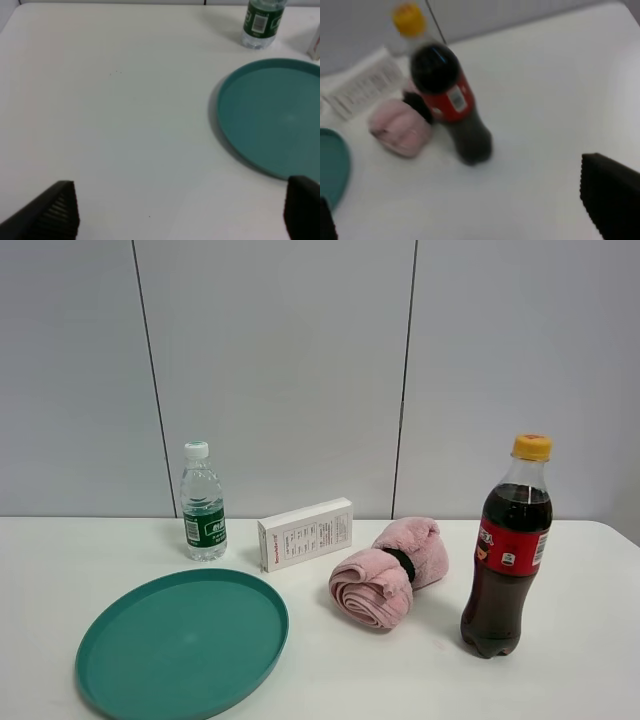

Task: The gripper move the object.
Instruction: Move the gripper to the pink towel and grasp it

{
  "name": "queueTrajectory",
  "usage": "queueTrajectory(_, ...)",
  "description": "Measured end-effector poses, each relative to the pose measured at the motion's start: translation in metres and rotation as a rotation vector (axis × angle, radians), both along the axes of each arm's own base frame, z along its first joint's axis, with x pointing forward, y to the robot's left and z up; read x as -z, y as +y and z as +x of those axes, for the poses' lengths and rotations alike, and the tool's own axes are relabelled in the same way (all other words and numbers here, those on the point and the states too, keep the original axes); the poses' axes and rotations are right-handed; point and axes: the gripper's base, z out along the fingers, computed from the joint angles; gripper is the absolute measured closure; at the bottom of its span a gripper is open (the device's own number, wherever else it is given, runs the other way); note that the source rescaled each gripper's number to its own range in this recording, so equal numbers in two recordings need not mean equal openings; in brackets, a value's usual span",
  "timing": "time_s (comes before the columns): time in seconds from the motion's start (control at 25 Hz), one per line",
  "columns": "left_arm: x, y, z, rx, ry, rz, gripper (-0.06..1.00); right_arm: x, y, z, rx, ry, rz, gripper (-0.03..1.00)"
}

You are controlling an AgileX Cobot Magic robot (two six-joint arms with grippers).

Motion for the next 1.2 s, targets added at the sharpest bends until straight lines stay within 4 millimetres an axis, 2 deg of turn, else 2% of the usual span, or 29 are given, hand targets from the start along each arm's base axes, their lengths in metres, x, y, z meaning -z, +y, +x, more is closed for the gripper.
queueTrajectory(0.16,0.0,0.0,0.0,0.0,0.0,0.0,-0.06,-0.031,0.007,0.006,-0.084,-0.077,-0.009,-0.03)
queueTrajectory(0.36,0.0,0.0,0.0,0.0,0.0,0.0,-0.06,-0.07,0.013,0.034,-0.172,-0.087,-0.117,-0.03)
queueTrajectory(0.52,0.0,0.0,0.0,0.0,0.0,0.0,-0.06,-0.102,0.015,0.072,-0.207,-0.066,-0.17,-0.03)
queueTrajectory(0.76,0.0,0.0,0.0,0.0,0.0,0.0,-0.06,-0.141,0.026,0.144,-0.284,0.005,-0.166,-0.03)
queueTrajectory(0.96,0.0,0.0,0.0,0.0,0.0,0.0,-0.06,-0.16,0.063,0.195,-0.436,0.005,-0.183,-0.03)
queueTrajectory(1.2,0.0,0.0,0.0,0.0,0.0,0.0,-0.06,-0.164,0.133,0.252,-0.573,0.035,-0.27,-0.03)
